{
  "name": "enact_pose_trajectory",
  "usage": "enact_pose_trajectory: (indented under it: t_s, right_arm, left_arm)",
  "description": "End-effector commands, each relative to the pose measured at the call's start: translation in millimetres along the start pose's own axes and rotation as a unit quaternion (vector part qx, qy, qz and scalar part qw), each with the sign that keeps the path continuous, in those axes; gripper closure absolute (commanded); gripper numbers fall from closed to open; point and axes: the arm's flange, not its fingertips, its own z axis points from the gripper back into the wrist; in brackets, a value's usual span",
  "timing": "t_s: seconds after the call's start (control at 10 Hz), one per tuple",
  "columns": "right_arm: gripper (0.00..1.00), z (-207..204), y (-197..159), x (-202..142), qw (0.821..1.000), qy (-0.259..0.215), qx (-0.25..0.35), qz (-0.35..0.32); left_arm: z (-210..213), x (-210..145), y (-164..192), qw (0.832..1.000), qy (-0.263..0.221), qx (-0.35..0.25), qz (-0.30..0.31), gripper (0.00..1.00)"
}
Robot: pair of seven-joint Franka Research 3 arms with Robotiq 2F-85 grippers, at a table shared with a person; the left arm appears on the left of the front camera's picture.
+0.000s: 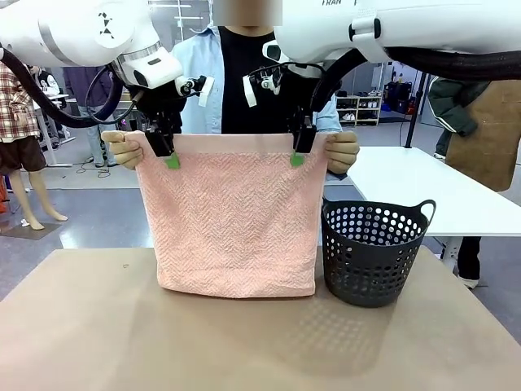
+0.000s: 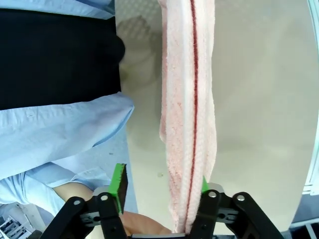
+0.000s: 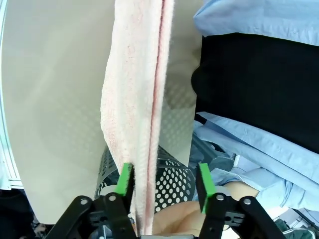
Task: Fold the towel.
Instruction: Release the end of the 100 cm Hotel Towel you were holding and grab the top end of the folded side.
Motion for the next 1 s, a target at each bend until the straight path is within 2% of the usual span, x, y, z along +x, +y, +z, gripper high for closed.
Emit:
enact_pose_trajectory:
  t_s: [0.0, 0.1, 0.2, 0.3, 0.9]
  right_arm:
    - [1.00, 2.3, -2.6, 3.8, 1.000, 0.011, 0.002, -0.020]
    - [1.00, 2.1, -2.5, 4.6, 1.000, 0.011, 0.004, -0.021]
    - [0.97, 2.0, -3.0, 5.0, 1.000, 0.010, 0.006, -0.024]
    - [1.00, 1.6, -3.3, 4.7, 1.000, 0.009, 0.008, -0.027]
    - [1.00, 2.3, -2.4, 3.1, 0.999, 0.004, 0.008, -0.038]
  left_arm:
    - [3.2, 1.1, 4.1, 1.000, 0.009, -0.007, -0.002, 1.00]
    - [3.6, 1.0, 4.0, 1.000, 0.009, -0.008, -0.004, 0.86]
    - [3.3, 1.6, 4.4, 1.000, 0.009, -0.008, -0.005, 0.96]
    - [3.0, 1.9, 4.4, 1.000, 0.010, -0.009, -0.006, 1.00]
    - [4.5, 0.2, 0.3, 1.000, 0.007, -0.016, -0.019, 1.00]
